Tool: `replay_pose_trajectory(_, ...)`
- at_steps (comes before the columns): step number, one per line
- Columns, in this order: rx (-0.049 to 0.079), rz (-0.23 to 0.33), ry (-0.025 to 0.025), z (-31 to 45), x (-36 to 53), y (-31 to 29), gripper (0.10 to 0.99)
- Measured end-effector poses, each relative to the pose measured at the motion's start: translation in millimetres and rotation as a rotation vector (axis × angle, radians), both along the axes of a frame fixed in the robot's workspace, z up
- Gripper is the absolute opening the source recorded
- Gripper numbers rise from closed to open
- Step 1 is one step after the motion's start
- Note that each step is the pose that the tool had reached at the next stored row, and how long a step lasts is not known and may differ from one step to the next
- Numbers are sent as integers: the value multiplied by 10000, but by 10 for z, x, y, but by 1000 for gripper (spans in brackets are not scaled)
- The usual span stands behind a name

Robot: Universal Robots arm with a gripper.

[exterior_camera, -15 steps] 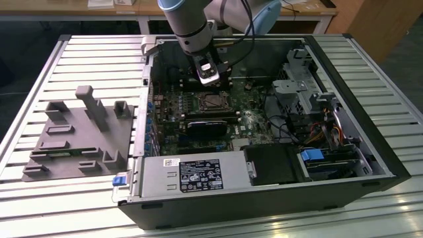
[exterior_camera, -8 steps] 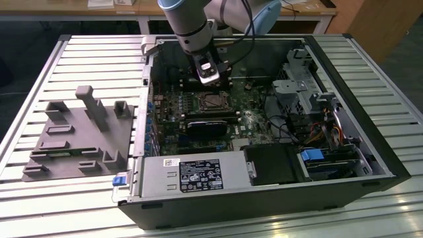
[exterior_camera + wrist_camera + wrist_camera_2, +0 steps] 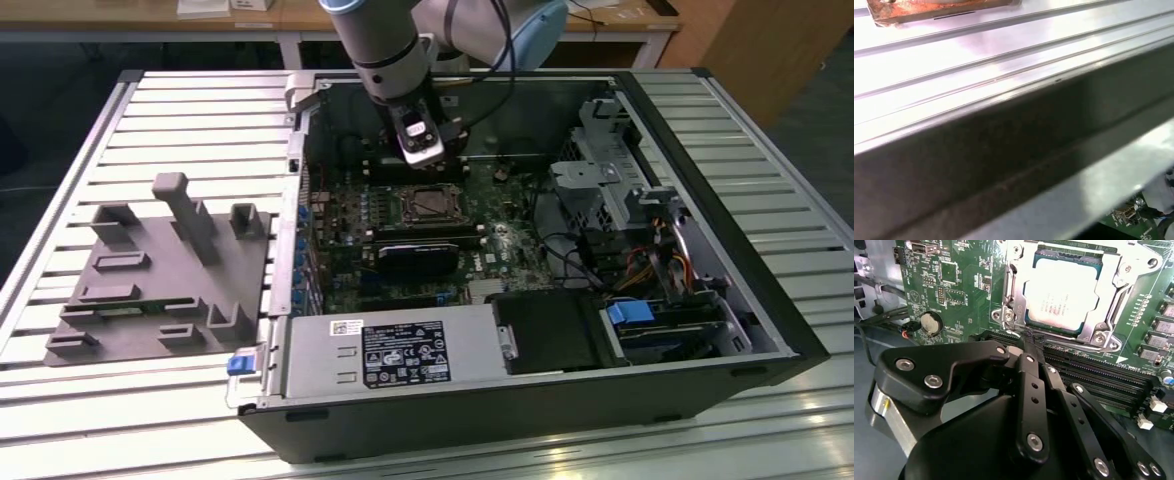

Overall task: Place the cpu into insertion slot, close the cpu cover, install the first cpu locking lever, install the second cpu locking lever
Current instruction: 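Install the first cpu locking lever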

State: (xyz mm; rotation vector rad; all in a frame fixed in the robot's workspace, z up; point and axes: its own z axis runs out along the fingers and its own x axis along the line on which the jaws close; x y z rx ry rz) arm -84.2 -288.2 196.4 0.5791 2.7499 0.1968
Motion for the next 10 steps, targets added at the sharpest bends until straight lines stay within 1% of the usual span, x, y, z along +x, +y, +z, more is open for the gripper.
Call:
replay_pose_trajectory(6, 15, 0, 5, 7, 1, 0, 102)
replay_pose_trajectory(7, 13, 2, 69, 8, 5, 0, 102)
replay_pose_trajectory(8, 13, 2, 175, 8, 14, 0, 102)
replay_pose_trajectory(9, 12, 0, 304, 7, 24, 0, 102)
replay_pose_trajectory(10, 14, -1, 443, 7, 33, 0, 102)
